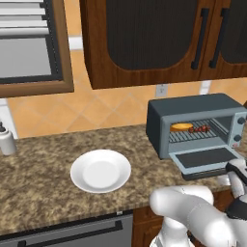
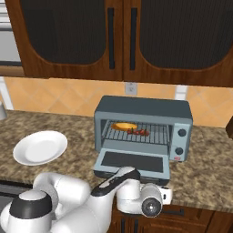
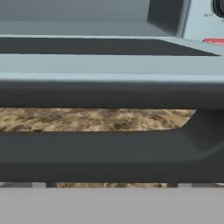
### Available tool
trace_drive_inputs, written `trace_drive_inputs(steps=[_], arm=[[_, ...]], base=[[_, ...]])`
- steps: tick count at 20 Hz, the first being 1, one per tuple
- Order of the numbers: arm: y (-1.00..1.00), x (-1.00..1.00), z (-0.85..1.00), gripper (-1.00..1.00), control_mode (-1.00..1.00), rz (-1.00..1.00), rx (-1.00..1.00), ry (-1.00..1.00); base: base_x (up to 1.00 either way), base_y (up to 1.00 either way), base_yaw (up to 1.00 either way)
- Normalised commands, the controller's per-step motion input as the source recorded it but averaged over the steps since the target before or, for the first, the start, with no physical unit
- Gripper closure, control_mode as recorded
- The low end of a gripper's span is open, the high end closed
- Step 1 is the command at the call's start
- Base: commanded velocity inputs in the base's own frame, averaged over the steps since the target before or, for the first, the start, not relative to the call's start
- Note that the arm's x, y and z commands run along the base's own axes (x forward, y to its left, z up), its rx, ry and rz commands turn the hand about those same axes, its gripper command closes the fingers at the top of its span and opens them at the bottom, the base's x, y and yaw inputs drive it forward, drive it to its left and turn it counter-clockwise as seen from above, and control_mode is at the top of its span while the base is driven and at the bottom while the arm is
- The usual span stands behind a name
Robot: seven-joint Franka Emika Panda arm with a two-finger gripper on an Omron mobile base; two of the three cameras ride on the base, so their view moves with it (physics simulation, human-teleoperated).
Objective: Pick up the kebab skewer and baguette bread, and place them inside the toaster oven. Close the toaster oven door and start by setting the timer.
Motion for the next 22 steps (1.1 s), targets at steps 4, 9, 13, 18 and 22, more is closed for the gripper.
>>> trace_drive_inputs(steps=[4,9,13,18,22], arm=[[0.03,0.32,0.65,-1.00,-1.00,0.00,0.03,-0.11],[0.00,0.33,0.67,-1.00,-1.00,0.00,0.03,-0.11],[0.01,0.36,0.61,-1.00,-1.00,0.00,0.02,-0.10],[0.05,0.42,0.62,-1.00,-1.00,0.00,0.00,-0.11],[0.07,0.51,0.62,-1.00,-1.00,0.00,0.00,-0.10]], base=[[0.00,0.00,0.00],[0.00,0.00,0.00],[0.00,0.00,0.00],[0.00,0.00,0.00],[0.00,0.00,0.00]])
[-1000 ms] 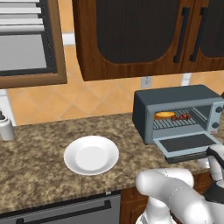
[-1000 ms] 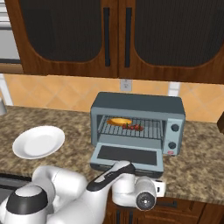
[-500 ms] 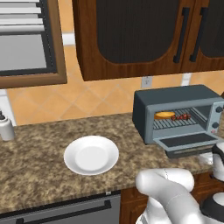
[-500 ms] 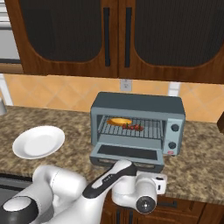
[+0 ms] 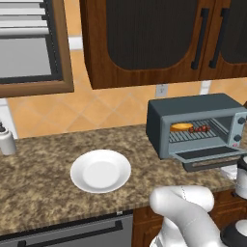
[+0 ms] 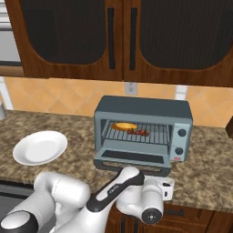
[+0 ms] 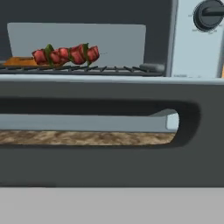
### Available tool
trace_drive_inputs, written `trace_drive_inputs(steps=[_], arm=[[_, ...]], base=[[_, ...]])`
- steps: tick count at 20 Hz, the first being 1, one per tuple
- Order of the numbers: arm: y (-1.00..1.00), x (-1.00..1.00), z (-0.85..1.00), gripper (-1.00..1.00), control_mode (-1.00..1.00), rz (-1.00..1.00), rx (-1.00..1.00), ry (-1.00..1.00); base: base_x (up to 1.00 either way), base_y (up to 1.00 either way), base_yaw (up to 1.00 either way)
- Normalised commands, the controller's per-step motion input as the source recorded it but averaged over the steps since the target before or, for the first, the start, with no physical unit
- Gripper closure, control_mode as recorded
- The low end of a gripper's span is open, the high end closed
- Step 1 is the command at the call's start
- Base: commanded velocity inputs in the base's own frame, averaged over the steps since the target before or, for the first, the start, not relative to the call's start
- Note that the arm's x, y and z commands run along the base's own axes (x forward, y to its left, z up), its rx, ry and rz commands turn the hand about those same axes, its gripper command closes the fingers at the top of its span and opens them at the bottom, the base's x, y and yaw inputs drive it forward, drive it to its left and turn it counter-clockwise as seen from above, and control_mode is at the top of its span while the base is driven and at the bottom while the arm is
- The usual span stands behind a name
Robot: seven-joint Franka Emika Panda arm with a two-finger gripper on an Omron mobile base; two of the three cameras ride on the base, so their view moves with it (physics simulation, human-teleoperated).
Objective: Pick up the kebab skewer and baguette bread, and place them inside the toaster oven. Close the toaster oven door and start by setting the timer.
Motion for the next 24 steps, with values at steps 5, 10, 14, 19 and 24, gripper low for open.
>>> trace_drive_inputs(steps=[5,10,14,19,24], arm=[[0.07,0.57,0.78,-1.00,-1.00,0.00,0.02,-0.07],[0.04,0.37,0.94,-1.00,-1.00,0.00,0.02,0.00],[0.08,0.18,0.97,-1.00,-1.00,0.00,0.00,0.01],[0.05,0.37,0.99,-1.00,-1.00,0.00,0.00,0.00],[0.08,0.51,0.93,-1.00,-1.00,0.00,0.00,0.00]], base=[[0.00,0.00,0.00],[0.00,0.00,0.00],[0.00,0.00,0.00],[0.00,0.00,0.00],[0.00,0.00,0.00]])
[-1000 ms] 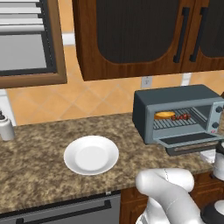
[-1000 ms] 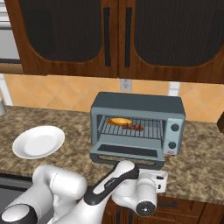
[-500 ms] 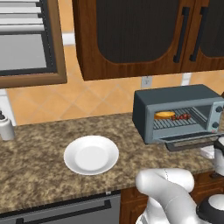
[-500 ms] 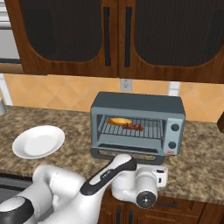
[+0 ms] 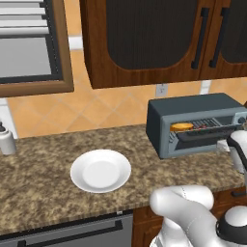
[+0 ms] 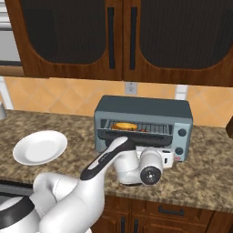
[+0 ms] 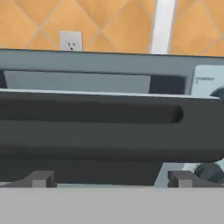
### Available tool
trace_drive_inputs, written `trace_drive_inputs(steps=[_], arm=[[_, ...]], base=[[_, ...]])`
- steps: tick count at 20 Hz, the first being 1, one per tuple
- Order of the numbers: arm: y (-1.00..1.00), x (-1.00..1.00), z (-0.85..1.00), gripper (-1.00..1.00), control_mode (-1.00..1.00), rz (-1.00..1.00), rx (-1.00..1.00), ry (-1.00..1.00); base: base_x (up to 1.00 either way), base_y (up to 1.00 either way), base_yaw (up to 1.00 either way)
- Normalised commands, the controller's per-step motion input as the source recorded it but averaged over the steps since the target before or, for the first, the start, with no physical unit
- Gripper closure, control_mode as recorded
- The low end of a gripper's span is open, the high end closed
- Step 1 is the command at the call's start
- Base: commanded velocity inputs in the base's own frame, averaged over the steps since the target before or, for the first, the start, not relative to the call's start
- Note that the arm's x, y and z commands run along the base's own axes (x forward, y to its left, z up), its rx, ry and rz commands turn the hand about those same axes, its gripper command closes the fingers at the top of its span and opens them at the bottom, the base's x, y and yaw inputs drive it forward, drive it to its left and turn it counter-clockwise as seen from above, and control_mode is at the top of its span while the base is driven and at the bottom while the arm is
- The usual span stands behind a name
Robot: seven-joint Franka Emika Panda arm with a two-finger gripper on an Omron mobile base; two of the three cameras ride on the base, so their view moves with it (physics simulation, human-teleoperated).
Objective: Pick up the kebab skewer and baguette bread, and place them inside the toaster oven. Close the toaster oven door and start by setting the timer.
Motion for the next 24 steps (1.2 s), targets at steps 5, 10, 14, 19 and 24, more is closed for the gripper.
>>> trace_drive_inputs(steps=[5,10,14,19,24], arm=[[0.01,0.28,0.49,-1.00,-1.00,0.00,0.00,0.00],[0.01,0.25,0.05,-1.00,-1.00,0.00,0.00,0.00],[0.16,0.40,0.00,-1.00,-1.00,0.00,-0.04,0.00],[0.06,0.24,-0.02,-1.00,-1.00,0.00,-0.03,0.00],[0.02,0.03,-0.15,-1.00,-1.00,0.00,-0.04,0.00]], base=[[0.00,0.00,0.00],[0.00,0.00,0.00],[0.00,0.00,0.00],[0.00,0.00,0.00],[0.00,0.00,0.00]])
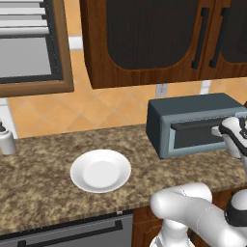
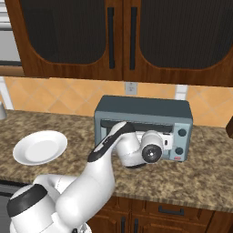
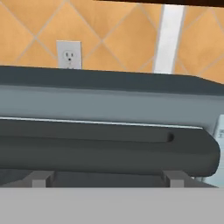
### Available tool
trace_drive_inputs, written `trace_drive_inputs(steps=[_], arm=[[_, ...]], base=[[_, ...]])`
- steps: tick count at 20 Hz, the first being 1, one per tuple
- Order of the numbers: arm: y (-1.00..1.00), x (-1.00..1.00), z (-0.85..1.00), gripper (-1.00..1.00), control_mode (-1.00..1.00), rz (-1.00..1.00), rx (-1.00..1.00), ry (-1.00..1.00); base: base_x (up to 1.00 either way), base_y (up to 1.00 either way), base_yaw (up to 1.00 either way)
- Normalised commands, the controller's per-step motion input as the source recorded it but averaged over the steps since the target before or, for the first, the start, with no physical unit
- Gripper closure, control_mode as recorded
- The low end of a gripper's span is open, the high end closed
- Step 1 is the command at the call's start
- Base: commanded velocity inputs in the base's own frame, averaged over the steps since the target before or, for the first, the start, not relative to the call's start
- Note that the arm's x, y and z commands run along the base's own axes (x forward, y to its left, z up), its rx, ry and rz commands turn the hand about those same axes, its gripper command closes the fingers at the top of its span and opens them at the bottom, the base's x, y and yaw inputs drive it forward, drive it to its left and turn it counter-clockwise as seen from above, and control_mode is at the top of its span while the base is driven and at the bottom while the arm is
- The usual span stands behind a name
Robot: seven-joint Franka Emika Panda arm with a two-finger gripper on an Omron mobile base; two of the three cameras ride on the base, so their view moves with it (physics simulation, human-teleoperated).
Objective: Pick up the kebab skewer and baguette bread, and place them inside the toaster oven. Close the toaster oven door and start by setting the timer.
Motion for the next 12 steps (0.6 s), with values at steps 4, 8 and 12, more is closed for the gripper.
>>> trace_drive_inputs(steps=[4,8,12], arm=[[0.00,0.00,-0.29,-1.00,-1.00,0.00,-0.04,0.00],[0.08,0.05,-0.31,-1.00,-1.00,0.00,-0.11,0.00],[0.10,0.30,-0.28,-1.00,-1.00,0.00,-0.10,0.00]], base=[[0.00,0.00,0.00],[0.00,0.00,0.00],[0.00,0.00,0.00]])
